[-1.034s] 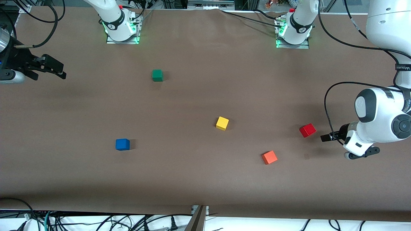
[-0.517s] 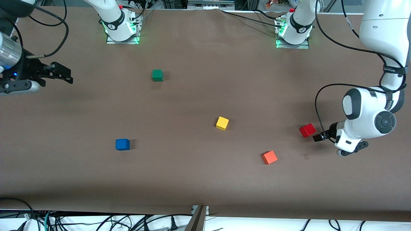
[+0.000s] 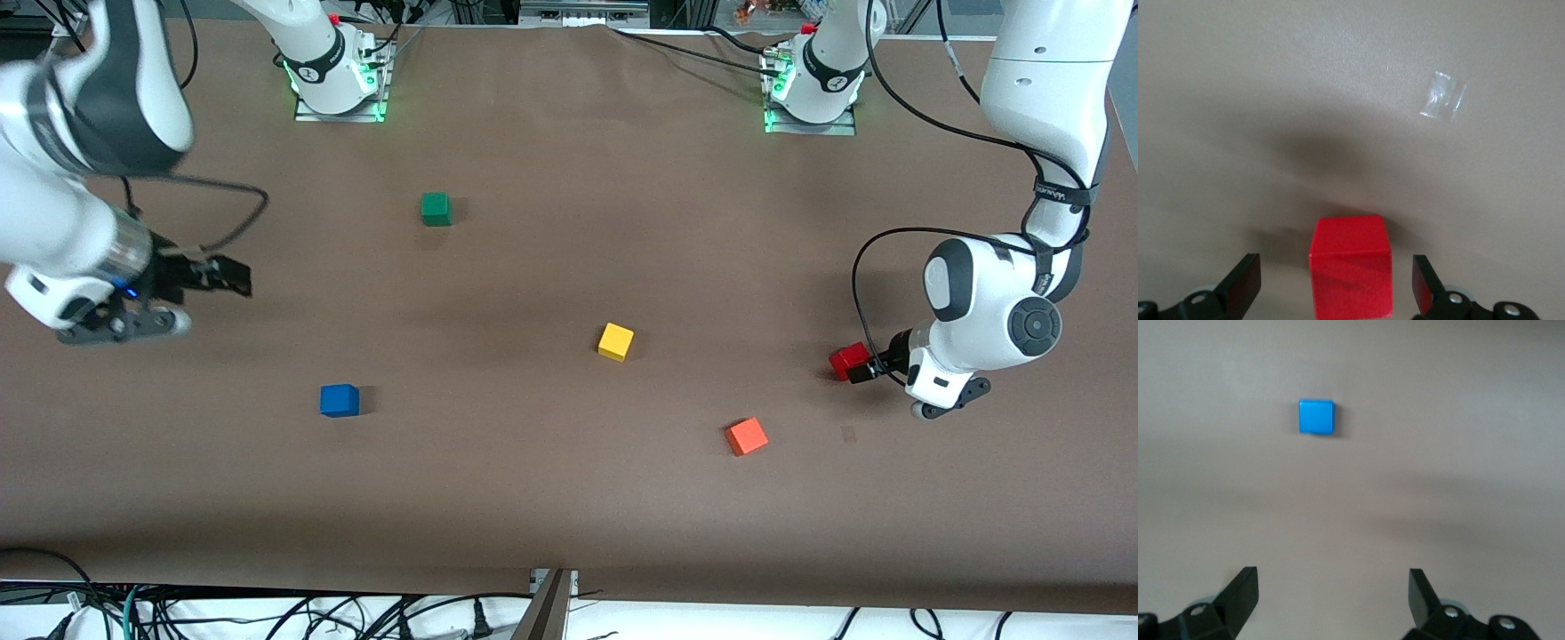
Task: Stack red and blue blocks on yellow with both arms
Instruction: 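Grasp the red cube with the left gripper while the right gripper grasps blue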
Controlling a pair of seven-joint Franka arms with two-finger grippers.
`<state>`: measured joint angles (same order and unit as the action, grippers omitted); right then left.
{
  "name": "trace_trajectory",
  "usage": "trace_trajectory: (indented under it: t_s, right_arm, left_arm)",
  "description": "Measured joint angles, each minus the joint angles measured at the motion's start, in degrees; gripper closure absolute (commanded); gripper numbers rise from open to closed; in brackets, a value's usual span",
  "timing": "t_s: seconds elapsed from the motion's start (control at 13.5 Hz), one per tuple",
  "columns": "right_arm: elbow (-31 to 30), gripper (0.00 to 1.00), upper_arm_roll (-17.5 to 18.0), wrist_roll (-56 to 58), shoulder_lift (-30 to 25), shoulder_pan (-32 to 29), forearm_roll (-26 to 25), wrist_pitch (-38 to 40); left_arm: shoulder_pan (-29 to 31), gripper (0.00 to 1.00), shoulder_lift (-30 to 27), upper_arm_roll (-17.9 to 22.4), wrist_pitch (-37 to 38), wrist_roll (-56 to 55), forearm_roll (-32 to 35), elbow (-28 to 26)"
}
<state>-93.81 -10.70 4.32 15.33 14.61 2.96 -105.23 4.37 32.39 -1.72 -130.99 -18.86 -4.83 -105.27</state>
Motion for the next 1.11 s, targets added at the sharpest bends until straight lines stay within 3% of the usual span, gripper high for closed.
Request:
trace_trajectory:
  t_s: [0.15,0.22,0.3,0.37,0.44,0.81,1.11]
  right_arm:
    - [-2.22,0.01,0.20,-0.94,4.67,1.44,0.17,-10.17]
    - [-2.40,0.01,0.23,-1.75,7.48,2.25,0.17,-14.77]
    - [-2.41,0.01,0.28,-2.11,10.50,2.77,0.17,-19.76]
    - [-2.39,0.01,0.49,-2.16,13.48,2.96,0.18,-24.49]
    - [-2.36,0.01,0.85,-2.17,16.31,2.98,0.18,-28.43]
    - [-1.95,0.03,1.00,-2.21,25.08,2.57,2.07,-38.03]
    - [-1.37,0.03,0.96,-2.15,25.25,2.56,5.82,-37.80]
  left_arm:
    - [0.01,0.00,-0.40,-0.47,-3.05,-0.02,-0.01,-2.84]
    - [0.00,0.27,-0.56,-0.84,-4.45,-0.08,-0.01,-4.26]
    - [-0.01,0.63,-0.65,-1.11,-5.24,-0.17,-0.02,-5.24]
    - [-0.01,0.91,-0.80,-1.27,-5.49,-0.21,-0.02,-5.70]
    - [-0.04,1.00,-1.07,-1.38,-5.51,-0.21,-0.02,-5.87]
    - [-0.36,1.00,-3.27,-3.07,-5.27,-0.21,-0.03,-4.91]
    - [-3.22,1.00,-4.51,-7.20,1.43,-0.30,-0.03,4.04]
